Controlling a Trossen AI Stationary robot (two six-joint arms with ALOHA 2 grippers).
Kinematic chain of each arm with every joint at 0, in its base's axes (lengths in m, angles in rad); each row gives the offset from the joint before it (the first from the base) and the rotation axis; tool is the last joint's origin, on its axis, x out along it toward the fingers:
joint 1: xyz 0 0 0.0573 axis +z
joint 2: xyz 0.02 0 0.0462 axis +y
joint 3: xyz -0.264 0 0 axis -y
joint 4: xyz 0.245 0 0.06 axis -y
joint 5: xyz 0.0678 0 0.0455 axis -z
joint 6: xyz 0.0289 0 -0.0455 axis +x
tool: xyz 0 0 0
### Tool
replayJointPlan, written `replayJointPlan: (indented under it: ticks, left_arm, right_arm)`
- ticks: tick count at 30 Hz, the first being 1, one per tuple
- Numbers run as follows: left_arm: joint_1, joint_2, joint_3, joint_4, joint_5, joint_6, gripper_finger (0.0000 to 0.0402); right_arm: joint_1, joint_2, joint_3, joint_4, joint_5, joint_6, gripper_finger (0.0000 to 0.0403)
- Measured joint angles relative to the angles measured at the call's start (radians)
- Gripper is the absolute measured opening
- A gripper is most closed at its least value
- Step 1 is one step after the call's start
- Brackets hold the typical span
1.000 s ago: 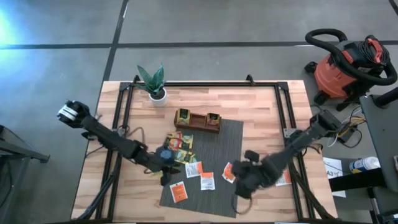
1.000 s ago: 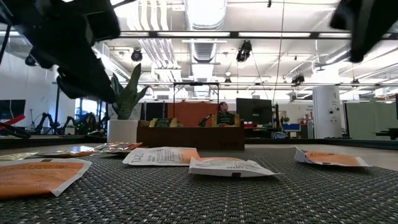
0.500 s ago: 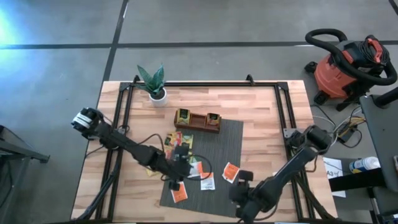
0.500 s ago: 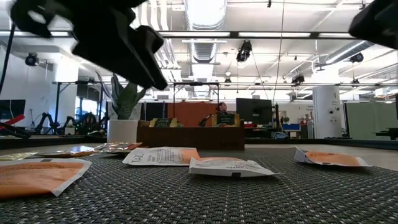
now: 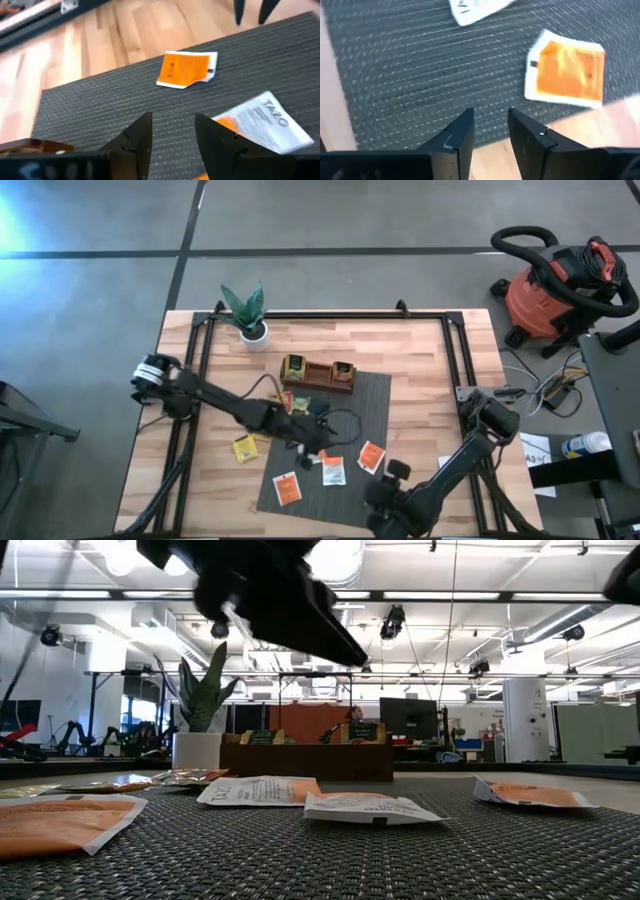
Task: Pick & Place Tea
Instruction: Put the white tea bag into the middle compartment of the wooden organizer
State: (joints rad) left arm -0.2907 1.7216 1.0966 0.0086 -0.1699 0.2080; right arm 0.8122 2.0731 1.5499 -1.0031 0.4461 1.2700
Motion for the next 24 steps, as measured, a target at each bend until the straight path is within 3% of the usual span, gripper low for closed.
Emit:
replayJointPlan:
  ticks: [5, 16, 24]
  left_arm:
    - [-0.001, 0.073, 0.07, 0.001, 0.024, -0.002, 0.0142]
    - [-0.006, 0.162, 0.129, 0.0, 0.076, -0.026, 0.0142]
    - [-0.006, 0.17, 0.128, 0.01, 0.079, -0.044, 0.0142]
  right_arm:
    - [-0.027, -0.037, -0.048, -0.056, 0.028, 0.15, 0.0116]
    - [-0.093, -0.099, -0.227, 0.014, -0.006, 0.258, 0.0094]
    - [-0.145, -0.257, -0.477, 0.302, -0.041, 0.302, 0.0072]
